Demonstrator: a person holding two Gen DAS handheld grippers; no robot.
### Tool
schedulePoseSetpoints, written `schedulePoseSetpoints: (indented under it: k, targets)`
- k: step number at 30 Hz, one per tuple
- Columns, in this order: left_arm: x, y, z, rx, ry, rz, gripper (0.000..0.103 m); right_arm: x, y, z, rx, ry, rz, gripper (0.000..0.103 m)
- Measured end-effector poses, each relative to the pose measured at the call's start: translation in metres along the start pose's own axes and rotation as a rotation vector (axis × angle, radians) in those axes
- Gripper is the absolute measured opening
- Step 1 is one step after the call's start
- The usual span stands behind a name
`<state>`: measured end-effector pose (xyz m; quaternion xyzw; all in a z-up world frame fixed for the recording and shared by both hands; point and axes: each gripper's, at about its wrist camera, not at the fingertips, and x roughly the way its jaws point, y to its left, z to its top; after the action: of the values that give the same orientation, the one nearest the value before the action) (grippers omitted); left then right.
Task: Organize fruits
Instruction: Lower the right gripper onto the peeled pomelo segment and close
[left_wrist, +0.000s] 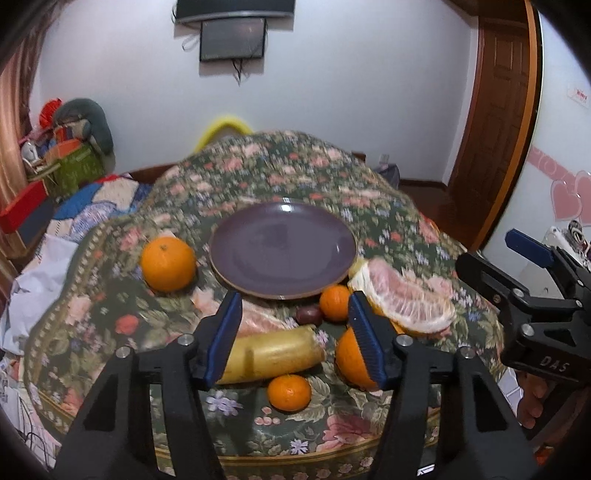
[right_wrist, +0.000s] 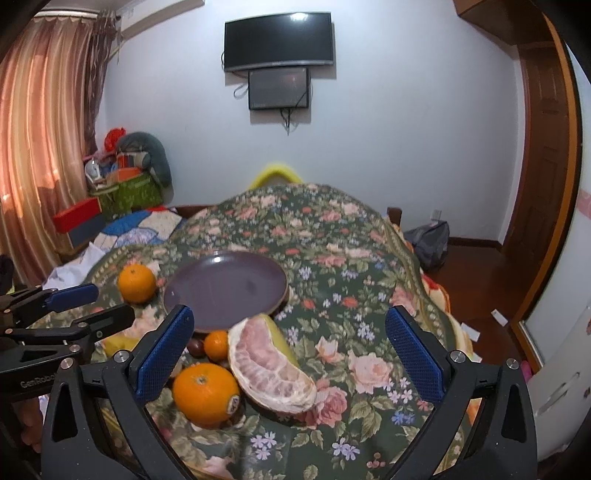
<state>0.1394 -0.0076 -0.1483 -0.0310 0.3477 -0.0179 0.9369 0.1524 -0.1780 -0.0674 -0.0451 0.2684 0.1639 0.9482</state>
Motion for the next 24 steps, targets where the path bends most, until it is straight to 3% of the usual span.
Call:
schedulePoseSetpoints:
  k: [9, 22, 24]
  targets:
    - [0.029, -0.014, -0.01, 0.004, 0.079, -0.058, 0.058, 0.03, -0.017, -0.025, 0.023, 0.142, 0.061, 0.079]
    - [0.044, -0.021, -0.012, 0.019, 0.112, -0.064, 0.058, 0.059, -0.014, -0.043, 0.012, 0.245, 0.155, 0.078]
    - [0.044, -0.021, -0.012, 0.022, 0.113, -0.064, 0.058, 0.063, -0.014, -0.046, 0.006, 0.258, 0.159, 0.073]
